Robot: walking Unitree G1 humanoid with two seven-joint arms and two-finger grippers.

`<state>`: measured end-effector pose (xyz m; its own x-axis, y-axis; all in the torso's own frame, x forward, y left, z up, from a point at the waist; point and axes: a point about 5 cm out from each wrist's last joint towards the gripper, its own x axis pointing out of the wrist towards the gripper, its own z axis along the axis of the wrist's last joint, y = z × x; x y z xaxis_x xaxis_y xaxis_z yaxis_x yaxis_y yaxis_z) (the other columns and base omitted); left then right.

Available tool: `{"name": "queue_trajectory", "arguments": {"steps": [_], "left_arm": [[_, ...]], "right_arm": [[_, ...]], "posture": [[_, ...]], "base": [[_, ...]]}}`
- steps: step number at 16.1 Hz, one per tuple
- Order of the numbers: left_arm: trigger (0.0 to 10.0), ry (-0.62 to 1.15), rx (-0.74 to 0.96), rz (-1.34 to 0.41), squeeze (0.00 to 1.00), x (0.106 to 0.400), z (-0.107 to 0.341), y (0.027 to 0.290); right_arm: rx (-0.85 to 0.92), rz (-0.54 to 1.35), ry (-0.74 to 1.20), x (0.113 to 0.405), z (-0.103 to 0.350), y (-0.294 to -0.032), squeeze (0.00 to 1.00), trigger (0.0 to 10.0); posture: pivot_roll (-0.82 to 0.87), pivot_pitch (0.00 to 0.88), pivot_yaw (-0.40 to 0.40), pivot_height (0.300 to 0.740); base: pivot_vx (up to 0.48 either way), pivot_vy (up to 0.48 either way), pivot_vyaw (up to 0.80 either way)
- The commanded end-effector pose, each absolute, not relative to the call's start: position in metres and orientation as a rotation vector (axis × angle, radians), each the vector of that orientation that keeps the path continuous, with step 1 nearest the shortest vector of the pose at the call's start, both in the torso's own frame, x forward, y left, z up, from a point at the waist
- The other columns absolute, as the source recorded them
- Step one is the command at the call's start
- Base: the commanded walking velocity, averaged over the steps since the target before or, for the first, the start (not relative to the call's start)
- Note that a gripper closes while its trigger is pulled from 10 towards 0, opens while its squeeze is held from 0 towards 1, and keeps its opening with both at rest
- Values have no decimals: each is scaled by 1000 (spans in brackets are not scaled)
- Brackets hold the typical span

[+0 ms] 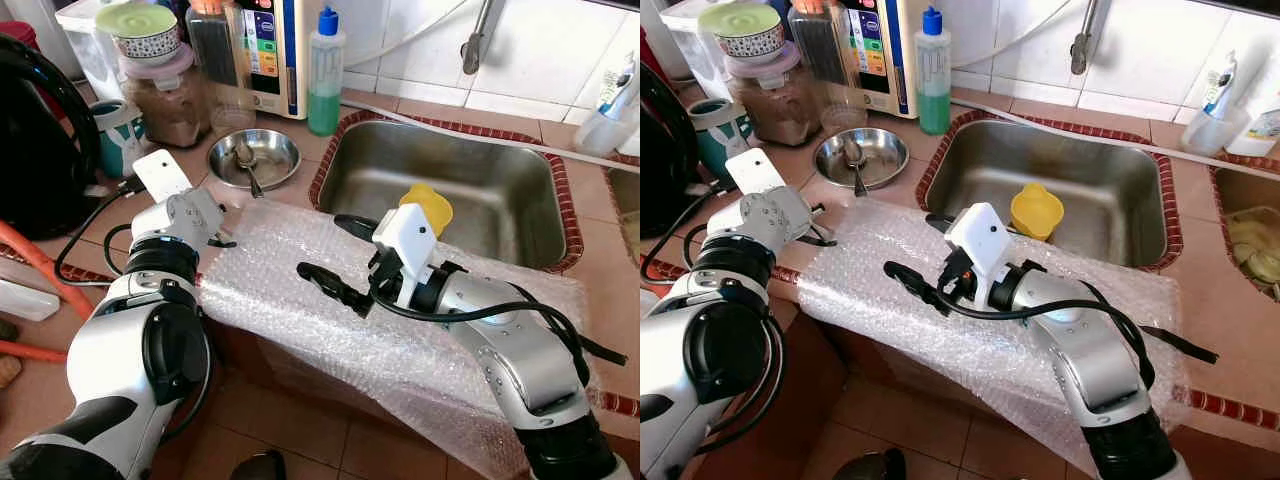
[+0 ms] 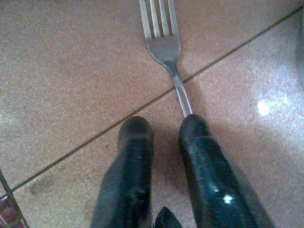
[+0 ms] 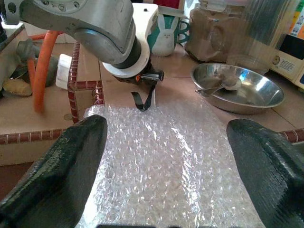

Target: Kitchen organization

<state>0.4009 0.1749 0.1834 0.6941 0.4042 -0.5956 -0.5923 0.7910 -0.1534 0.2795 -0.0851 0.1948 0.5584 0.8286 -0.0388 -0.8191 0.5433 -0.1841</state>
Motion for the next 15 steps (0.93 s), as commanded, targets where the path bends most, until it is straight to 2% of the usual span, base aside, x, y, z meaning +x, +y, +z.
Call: {"name": "queue_trajectory", "arguments": {"steps": [1,15], "left_arm": [[0,698,-321,558,0,392,157,170],[0,671,-302,572,0,392,157,176]], "right_arm": [[-197,972,-69,278,197,-86,0,10000],[-170,997,-89,276,201,-84,0,10000]], "posture": [[-17,124,44,740],[-16,124,45,740]], "base": [[0,0,0],[0,0,0]]}}
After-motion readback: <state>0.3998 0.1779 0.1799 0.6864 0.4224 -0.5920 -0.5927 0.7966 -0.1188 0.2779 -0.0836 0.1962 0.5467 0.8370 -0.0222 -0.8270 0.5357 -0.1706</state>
